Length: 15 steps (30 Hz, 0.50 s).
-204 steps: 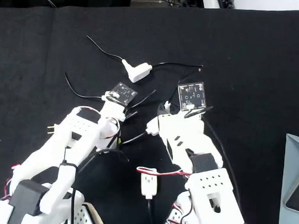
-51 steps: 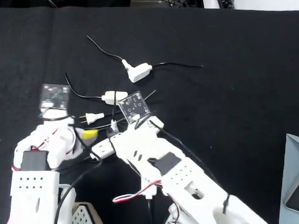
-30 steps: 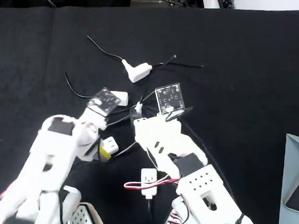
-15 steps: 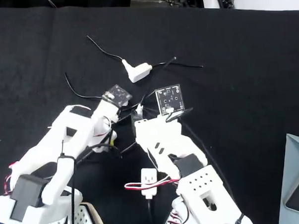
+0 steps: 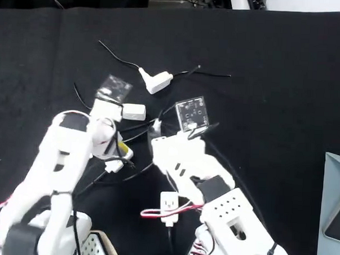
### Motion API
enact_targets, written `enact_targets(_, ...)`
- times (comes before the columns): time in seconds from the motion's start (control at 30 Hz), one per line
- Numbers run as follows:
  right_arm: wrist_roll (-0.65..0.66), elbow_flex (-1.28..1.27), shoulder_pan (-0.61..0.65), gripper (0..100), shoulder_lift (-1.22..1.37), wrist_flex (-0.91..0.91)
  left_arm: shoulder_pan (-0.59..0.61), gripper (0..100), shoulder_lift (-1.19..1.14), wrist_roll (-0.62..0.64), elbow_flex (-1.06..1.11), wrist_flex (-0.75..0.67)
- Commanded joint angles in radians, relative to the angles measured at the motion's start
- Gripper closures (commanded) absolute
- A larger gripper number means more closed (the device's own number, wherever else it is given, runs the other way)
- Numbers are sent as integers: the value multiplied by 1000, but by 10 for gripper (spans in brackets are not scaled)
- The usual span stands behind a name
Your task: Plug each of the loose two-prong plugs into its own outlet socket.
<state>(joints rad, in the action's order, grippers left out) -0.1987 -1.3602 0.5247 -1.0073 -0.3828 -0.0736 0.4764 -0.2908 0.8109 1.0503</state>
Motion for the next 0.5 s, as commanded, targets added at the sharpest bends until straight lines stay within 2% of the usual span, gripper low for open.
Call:
enact_targets(0.0,-2,22,83,986,-25,-57,67,701,230,14,45,-11)
enact_targets(0.2,72,15,143,986,-18,-18,147,702,456,126,251,-104)
enact_targets(0.33,137,-65,180,986,-16,147,186,704,574,192,380,-158)
enact_targets(0.47,147,-96,213,986,25,273,246,704,677,227,426,-161)
